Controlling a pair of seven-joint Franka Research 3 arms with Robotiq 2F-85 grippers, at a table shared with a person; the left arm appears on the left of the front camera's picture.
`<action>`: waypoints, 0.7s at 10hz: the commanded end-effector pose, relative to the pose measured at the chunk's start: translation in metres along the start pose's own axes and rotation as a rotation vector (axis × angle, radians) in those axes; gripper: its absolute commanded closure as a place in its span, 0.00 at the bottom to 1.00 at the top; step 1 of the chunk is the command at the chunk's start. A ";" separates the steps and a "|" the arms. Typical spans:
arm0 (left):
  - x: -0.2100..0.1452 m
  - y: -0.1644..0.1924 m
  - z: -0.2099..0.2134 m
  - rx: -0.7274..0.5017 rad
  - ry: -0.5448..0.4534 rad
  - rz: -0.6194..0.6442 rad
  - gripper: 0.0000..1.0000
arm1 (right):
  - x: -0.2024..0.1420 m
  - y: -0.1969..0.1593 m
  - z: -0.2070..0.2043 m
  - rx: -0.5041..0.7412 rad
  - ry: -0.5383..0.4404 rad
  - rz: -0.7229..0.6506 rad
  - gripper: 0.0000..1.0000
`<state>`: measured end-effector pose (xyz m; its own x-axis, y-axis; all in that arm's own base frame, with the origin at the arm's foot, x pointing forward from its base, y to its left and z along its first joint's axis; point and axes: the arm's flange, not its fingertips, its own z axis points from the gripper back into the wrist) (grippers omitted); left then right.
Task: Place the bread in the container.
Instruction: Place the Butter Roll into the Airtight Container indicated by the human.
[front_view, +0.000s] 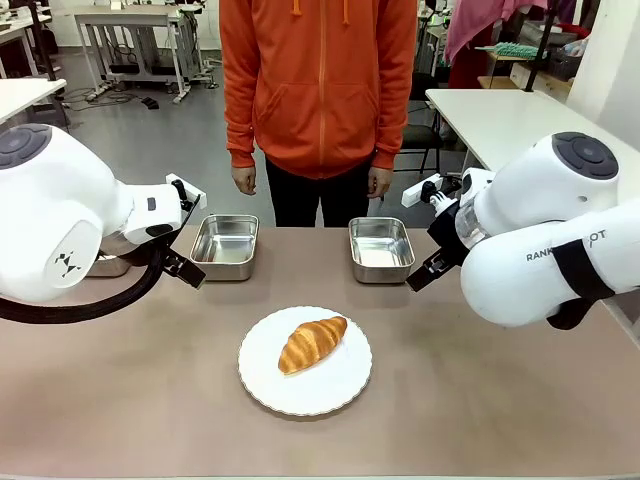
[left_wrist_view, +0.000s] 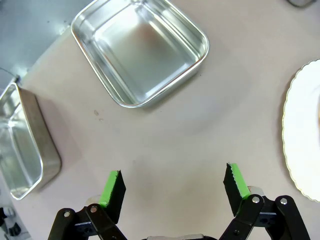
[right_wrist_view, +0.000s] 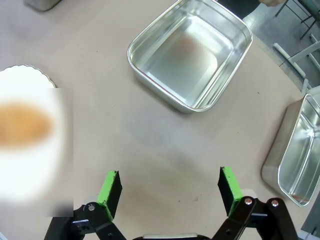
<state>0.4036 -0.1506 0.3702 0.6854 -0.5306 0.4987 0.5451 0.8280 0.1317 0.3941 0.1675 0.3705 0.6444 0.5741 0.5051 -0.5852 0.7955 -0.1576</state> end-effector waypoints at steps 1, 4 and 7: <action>0.000 0.000 0.000 0.000 0.000 -0.001 0.00 | 0.000 0.000 0.000 0.001 0.000 -0.003 0.00; 0.009 0.038 0.038 -0.078 -0.026 0.007 0.00 | 0.028 -0.035 0.037 0.044 -0.042 -0.014 0.00; 0.016 0.126 0.114 -0.259 -0.062 -0.015 0.00 | 0.038 -0.125 0.082 0.130 -0.100 -0.050 0.00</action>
<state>0.4148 -0.0693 0.4734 0.6567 -0.4933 0.5704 0.6231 0.7810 -0.0420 0.4343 0.1080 0.4706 0.6382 0.5013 0.5843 -0.5752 0.8150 -0.0709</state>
